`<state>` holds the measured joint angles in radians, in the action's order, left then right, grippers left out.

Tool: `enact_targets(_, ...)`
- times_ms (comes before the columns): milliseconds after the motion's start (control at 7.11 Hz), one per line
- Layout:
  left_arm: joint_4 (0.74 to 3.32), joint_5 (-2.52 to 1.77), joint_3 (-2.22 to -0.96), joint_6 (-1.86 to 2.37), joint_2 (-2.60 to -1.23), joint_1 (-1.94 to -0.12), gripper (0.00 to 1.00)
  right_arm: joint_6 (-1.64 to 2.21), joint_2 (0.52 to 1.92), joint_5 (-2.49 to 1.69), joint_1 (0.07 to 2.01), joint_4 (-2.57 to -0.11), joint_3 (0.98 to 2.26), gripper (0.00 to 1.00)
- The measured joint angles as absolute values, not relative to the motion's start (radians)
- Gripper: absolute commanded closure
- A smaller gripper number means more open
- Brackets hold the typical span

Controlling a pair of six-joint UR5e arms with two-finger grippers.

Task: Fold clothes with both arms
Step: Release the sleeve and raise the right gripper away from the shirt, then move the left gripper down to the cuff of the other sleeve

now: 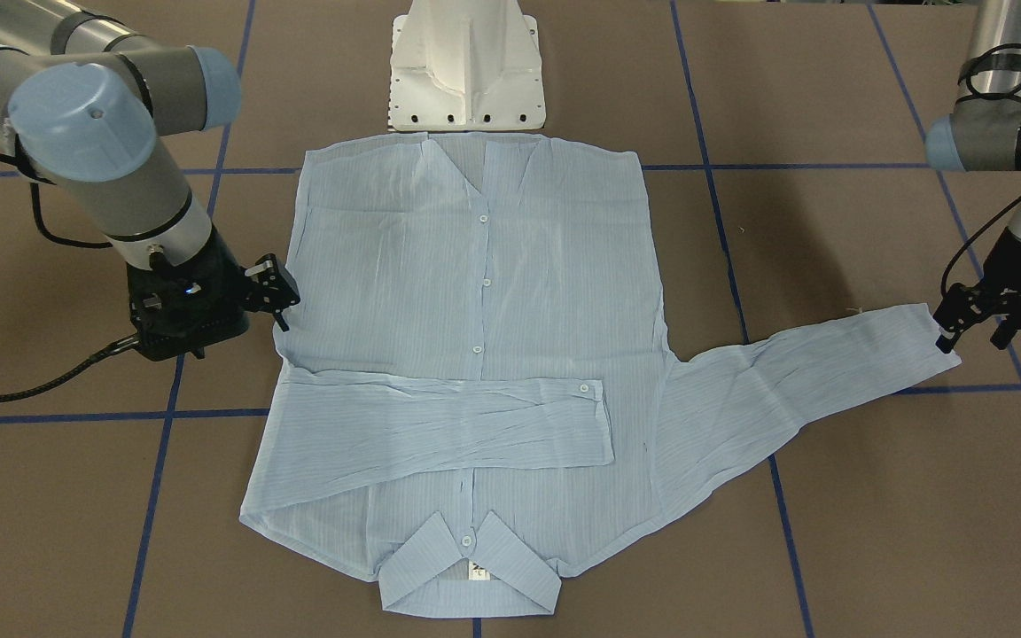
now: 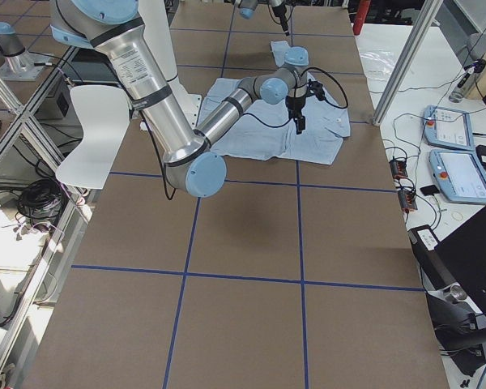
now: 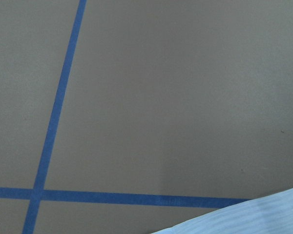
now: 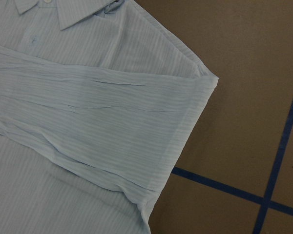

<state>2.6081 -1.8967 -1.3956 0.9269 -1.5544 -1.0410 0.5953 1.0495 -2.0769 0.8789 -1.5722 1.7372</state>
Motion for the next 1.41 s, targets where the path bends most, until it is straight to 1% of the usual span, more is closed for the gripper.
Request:
enact_targets(985,2.607,-1.878,-1.331,0.922,-1.552,-1.014,0.47,0.575,1.072,-2.092,0.894,-1.568,1.744,0.0)
enact_targets(1407,2.606,-1.878,-1.329,0.921,-1.552,-1.007,0.52,0.575,1.073,-2.091,0.894,-1.568,1.744,0.0)
